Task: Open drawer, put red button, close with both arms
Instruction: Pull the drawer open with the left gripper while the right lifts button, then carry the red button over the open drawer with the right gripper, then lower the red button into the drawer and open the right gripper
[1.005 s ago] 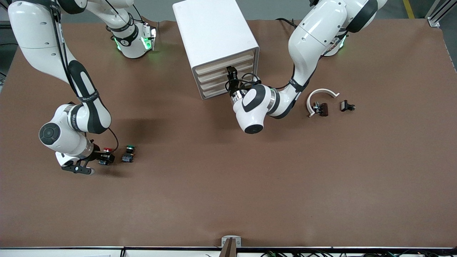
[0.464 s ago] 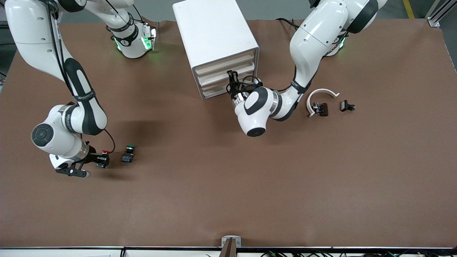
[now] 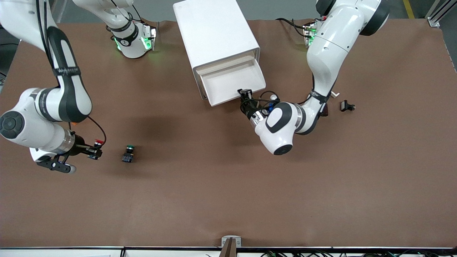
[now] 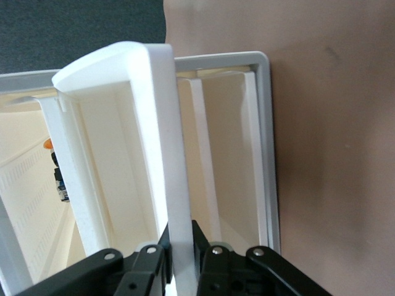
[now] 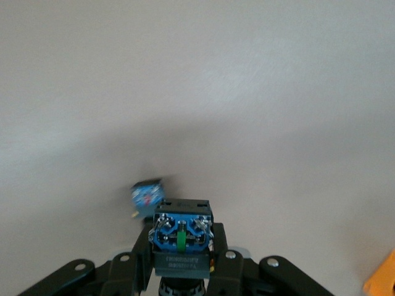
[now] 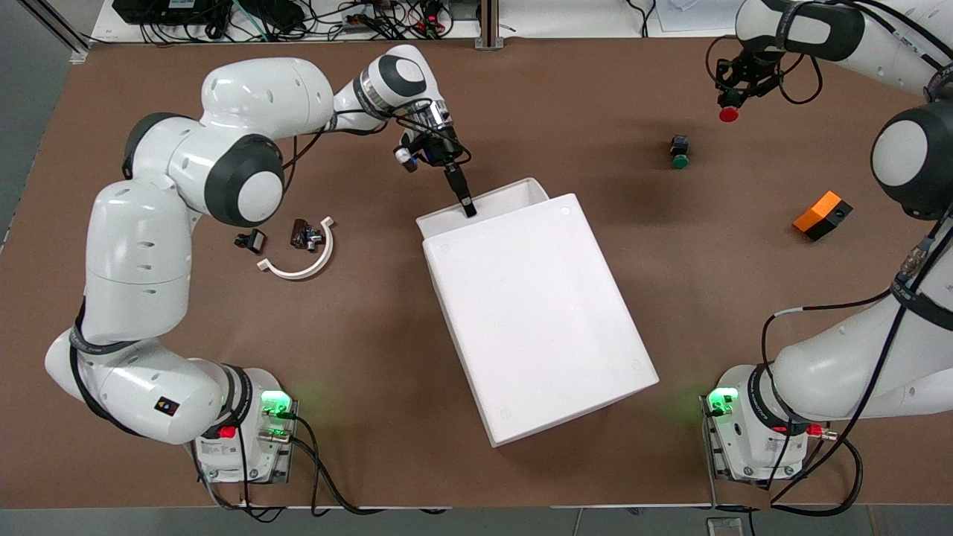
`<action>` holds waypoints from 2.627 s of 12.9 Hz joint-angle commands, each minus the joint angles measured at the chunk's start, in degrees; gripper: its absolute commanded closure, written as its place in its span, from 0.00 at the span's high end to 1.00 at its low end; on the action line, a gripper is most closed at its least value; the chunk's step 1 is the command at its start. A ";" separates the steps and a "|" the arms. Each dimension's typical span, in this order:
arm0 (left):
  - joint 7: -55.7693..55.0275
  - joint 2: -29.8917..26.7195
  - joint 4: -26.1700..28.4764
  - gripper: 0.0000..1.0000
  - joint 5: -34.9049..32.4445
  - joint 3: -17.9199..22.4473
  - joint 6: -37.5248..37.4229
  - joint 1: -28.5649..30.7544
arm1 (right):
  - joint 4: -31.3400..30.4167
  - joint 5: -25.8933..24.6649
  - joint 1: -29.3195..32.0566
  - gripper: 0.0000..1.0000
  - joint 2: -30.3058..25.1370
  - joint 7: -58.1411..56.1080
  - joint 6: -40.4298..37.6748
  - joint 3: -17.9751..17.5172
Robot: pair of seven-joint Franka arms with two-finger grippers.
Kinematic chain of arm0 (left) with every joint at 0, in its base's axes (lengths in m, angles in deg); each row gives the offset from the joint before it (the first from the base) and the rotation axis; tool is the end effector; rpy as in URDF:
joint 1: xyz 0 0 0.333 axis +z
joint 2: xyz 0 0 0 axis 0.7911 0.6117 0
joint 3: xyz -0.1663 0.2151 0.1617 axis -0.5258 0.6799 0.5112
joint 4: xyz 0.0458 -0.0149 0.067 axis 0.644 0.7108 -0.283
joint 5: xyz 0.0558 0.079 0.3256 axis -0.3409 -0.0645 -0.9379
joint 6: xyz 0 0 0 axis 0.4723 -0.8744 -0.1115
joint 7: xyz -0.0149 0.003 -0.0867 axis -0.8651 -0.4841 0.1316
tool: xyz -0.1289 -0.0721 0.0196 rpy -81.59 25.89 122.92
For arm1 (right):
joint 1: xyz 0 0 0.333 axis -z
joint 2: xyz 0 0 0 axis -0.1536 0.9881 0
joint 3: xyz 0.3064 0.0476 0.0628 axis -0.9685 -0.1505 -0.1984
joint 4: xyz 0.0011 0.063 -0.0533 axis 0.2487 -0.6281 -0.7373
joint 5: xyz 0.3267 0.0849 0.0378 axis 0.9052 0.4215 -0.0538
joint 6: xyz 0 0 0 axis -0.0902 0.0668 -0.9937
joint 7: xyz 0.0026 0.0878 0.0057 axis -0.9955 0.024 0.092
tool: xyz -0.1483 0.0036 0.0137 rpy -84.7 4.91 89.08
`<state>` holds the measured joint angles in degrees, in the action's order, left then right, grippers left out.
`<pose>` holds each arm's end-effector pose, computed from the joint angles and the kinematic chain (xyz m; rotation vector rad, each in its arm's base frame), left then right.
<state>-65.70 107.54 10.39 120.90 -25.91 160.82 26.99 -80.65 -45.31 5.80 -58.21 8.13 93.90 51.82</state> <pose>0.4461 -0.4015 0.2274 -1.3596 -1.8047 1.3533 0.5911 0.0061 0.3404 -3.0858 0.4898 0.0684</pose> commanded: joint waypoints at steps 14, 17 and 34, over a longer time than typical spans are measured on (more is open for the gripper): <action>26.06 -3.54 -10.56 1.00 -6.90 15.72 4.23 2.44 | 2.55 3.74 -36.23 0.00 -8.40 53.69 -9.17 0.13; 31.41 -4.86 -11.44 1.00 -8.04 20.04 4.32 2.71 | 2.55 4.01 -43.96 0.00 -8.13 56.79 -8.47 0.22; 92.41 -18.14 -7.84 1.00 -39.77 21.81 5.63 2.71 | 9.23 -1.00 -59.02 0.00 5.92 79.90 1.63 0.40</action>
<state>22.43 91.78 -0.08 83.00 -3.95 165.96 29.99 -73.64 -45.02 -51.95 -54.68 85.63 94.42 51.44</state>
